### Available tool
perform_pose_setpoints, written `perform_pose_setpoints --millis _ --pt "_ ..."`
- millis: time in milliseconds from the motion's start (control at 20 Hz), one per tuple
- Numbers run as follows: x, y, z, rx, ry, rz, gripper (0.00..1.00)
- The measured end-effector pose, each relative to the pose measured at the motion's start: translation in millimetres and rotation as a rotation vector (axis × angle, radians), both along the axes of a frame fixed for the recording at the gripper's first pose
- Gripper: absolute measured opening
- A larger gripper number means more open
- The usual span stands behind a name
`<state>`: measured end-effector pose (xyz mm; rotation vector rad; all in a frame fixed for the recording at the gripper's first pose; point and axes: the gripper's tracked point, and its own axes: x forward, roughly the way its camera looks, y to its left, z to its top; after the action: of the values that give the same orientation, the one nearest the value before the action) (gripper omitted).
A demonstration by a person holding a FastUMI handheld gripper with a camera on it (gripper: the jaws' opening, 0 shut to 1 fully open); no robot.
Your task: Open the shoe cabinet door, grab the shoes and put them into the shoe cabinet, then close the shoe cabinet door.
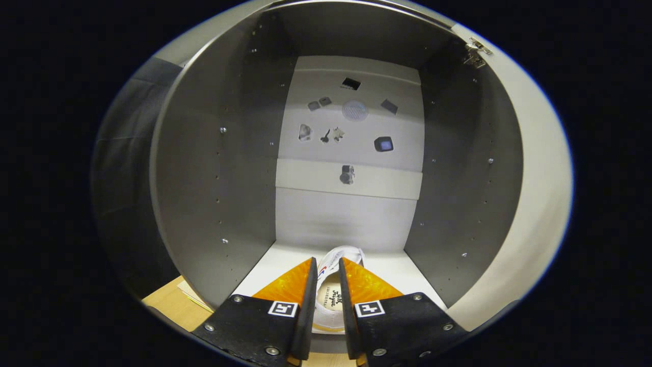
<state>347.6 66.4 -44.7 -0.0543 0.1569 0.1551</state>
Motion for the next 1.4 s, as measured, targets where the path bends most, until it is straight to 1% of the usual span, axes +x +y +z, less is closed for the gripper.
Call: perform_pose_setpoints --millis 250,550,900,1050,1300,1400 --pt "-46 -7 30 0.007 -0.052 -0.033 0.33" --pt "-104 -18 49 0.011 -0.081 -0.065 0.41" --pt "-177 -34 55 0.016 -0.088 -0.104 0.51" --pt "-212 -38 57 0.048 -0.088 -0.108 0.54" --pt "-268 -56 60 0.029 -0.106 -0.137 0.63" --pt "-286 -64 56 0.021 -0.092 -0.150 0.64"
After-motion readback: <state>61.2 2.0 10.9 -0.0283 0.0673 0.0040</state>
